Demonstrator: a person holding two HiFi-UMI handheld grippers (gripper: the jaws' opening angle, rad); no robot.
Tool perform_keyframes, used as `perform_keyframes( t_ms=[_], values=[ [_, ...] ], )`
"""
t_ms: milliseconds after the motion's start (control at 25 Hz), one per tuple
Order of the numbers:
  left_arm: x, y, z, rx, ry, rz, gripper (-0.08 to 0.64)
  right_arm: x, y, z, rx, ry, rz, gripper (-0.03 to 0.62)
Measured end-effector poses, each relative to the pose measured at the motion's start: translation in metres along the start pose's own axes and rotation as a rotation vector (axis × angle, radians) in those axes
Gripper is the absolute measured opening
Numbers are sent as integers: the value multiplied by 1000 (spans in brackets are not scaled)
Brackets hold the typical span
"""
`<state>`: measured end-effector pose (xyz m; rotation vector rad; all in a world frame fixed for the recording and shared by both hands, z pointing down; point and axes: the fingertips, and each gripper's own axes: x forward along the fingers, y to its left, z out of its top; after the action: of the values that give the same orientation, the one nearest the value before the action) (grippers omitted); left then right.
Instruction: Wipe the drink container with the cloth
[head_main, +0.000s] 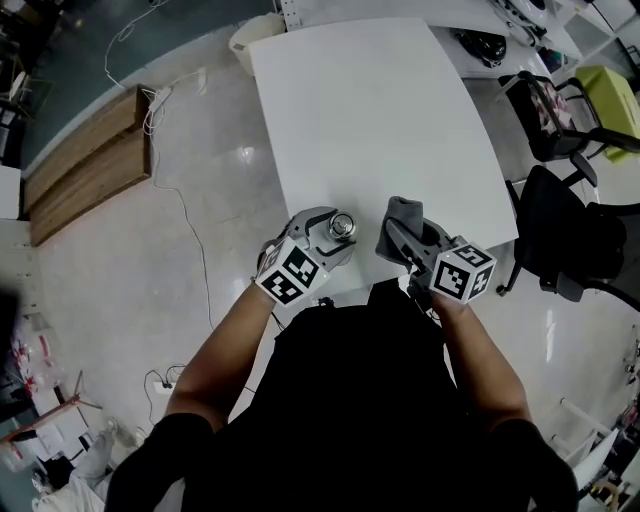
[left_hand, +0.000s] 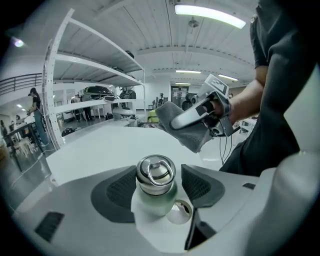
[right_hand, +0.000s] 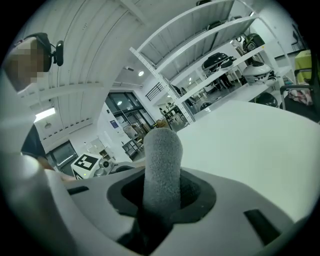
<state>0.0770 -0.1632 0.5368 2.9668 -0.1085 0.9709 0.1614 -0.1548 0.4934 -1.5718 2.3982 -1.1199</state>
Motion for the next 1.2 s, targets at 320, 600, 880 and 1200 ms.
perform_keyframes(
  t_ms=[320,600,880,1200],
  values=[
    [-40,9,3,-187,-145,54,270,-12,25,-7,2,-54,-20,110],
    [-71,0,13,-296,-223,63,162,-20,50,-8,-47,-66,-31,109],
    [-95,1,21,-376,-218,143,17,-26,75,-1,-134,-63,29,109],
    [-104,-34,25,-553,-237,266,17,-54,76,-2,-154,-9,129,109]
  ],
)
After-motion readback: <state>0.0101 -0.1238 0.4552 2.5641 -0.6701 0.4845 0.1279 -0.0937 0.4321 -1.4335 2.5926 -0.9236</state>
